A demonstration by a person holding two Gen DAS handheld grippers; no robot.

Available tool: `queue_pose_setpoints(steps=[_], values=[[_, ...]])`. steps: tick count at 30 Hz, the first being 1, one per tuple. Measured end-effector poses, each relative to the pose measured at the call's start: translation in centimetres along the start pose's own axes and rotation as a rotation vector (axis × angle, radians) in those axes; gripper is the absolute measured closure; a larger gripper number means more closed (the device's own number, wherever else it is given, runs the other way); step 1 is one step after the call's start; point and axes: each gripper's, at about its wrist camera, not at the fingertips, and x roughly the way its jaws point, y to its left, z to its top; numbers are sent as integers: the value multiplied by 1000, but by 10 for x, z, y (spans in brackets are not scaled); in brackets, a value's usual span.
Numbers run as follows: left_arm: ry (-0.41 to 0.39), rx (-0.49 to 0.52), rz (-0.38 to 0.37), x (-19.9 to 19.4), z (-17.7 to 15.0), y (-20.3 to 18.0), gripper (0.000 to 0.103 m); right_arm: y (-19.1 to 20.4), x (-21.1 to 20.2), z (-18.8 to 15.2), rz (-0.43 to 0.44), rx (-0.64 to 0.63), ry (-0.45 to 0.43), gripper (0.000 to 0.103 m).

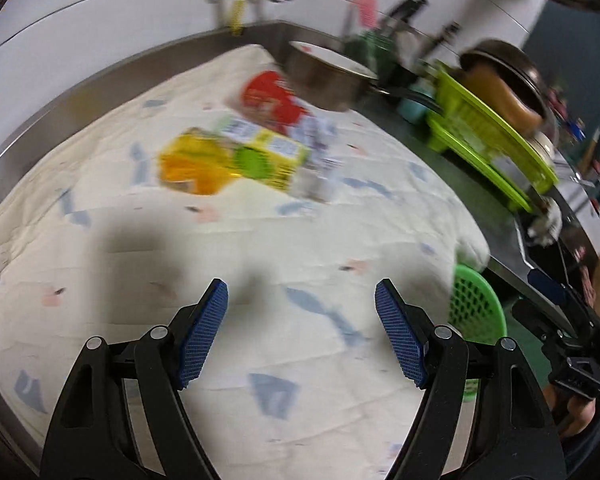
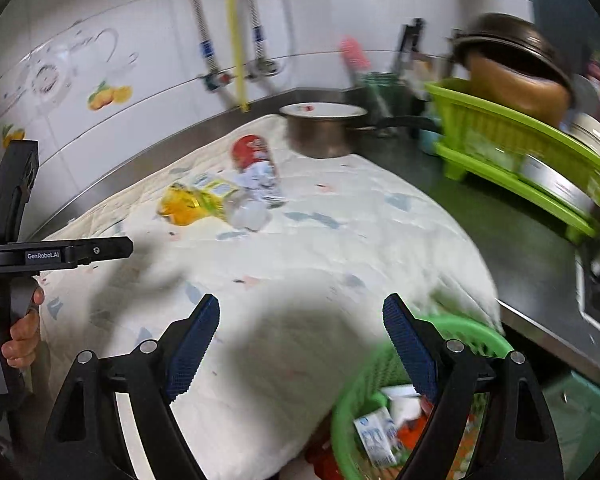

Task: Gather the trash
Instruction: 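Move both grippers back over the mat toward the remaining trash, then grasp the crumpled white tissue with the right gripper while the left gripper reaches the yellow snack bag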

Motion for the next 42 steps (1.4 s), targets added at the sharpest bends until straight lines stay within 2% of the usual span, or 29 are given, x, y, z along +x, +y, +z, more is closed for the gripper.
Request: queue_pose_setpoints(steps=[8, 19, 26, 28, 34, 38, 42], values=[[-26, -87, 48, -8, 6, 56, 28, 33, 53, 44, 60, -87, 16, 22], [-36, -137, 67, -4, 11, 92, 28, 38, 141, 112, 67, -76, 28, 31], [-33, -140, 74, 3, 17, 104, 28, 36, 191, 134, 36, -81, 58, 37], [-28, -127, 73, 7, 19, 105, 31, 34, 205, 137, 24, -84, 72, 41], [-23, -91, 72, 21, 34, 105, 33, 19, 237, 143, 25, -45, 111, 43], [-20, -69, 65, 33, 46, 103, 33, 12, 251, 143, 40, -26, 137, 51], [-10, -43, 57, 48, 59, 98, 32, 10, 255, 141, 51, -27, 143, 71]])
